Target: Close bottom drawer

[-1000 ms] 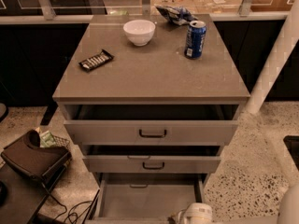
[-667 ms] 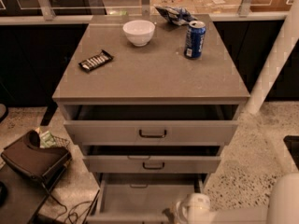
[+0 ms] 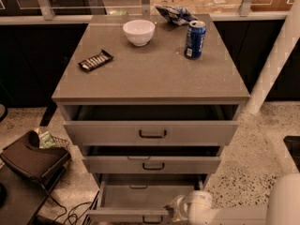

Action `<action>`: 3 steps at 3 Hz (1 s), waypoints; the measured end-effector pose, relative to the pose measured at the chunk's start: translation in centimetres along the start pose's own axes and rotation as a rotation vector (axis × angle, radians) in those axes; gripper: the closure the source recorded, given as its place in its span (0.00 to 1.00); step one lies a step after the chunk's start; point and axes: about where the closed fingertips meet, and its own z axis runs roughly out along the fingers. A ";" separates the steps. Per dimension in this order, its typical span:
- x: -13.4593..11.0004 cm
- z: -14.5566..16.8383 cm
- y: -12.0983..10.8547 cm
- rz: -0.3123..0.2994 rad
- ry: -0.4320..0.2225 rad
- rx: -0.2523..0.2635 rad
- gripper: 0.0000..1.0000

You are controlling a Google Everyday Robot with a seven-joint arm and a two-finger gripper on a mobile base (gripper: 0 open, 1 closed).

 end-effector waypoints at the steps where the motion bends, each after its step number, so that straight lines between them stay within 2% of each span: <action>1: 0.1 0.3 -1.5 -0.004 -0.013 0.026 1.00; 2: 0.6 -0.2 -5.5 -0.012 -0.031 0.124 1.00; 3: 0.6 -0.2 -5.5 -0.012 -0.031 0.124 1.00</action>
Offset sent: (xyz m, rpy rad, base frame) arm 0.1458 0.0003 0.0772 0.1583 -0.3574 -0.0300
